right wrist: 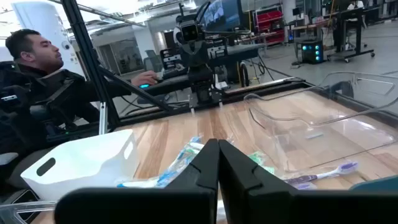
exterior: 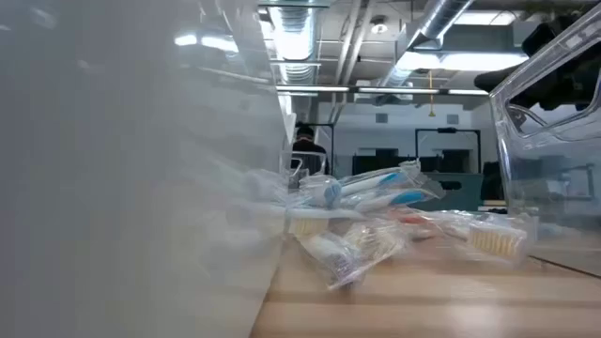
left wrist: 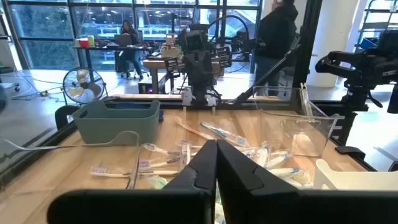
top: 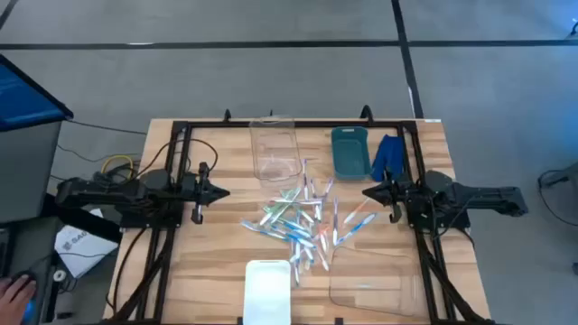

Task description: Pick & Place Toothbrushes

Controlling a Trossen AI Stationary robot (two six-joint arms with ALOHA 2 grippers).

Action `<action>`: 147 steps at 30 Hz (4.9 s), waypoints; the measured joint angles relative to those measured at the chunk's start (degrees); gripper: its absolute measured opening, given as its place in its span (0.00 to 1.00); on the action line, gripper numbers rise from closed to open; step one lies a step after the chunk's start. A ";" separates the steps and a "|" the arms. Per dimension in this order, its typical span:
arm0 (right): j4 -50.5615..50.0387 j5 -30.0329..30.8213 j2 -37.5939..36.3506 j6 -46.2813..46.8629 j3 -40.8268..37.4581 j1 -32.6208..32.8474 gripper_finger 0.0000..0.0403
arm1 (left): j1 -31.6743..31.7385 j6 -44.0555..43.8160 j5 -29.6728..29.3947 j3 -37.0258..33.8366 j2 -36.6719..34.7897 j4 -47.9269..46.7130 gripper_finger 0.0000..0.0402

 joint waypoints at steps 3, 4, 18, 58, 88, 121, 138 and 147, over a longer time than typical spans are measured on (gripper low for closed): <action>0.00 -0.01 0.02 -0.01 0.00 -0.01 0.00 | 0.00 0.00 0.00 0.00 0.00 0.02 0.01; 0.01 0.00 0.02 0.00 0.00 -0.01 0.00 | 0.00 0.00 0.00 0.01 0.00 0.02 0.01; 0.00 -0.02 0.02 -0.02 0.00 0.00 0.00 | 0.00 0.00 0.01 0.00 0.00 0.02 0.01; 0.02 0.00 0.02 0.00 0.00 0.00 0.00 | 0.00 0.00 0.02 0.02 0.00 0.02 0.01; 0.01 -0.01 0.02 -0.01 0.00 -0.01 0.00 | 0.00 0.00 0.00 0.00 -0.01 0.02 0.01; 0.02 -0.02 0.00 0.00 0.00 0.00 0.00 | -0.04 -7.52 4.14 -0.43 10.89 42.02 0.01; 25.37 2.06 0.02 -7.21 -0.01 -0.54 0.00 | 0.17 -10.84 16.59 21.23 43.23 57.37 0.01; 45.20 3.11 1.21 -12.35 -0.02 -0.97 0.00 | 0.33 -4.33 16.49 21.79 41.97 57.52 0.01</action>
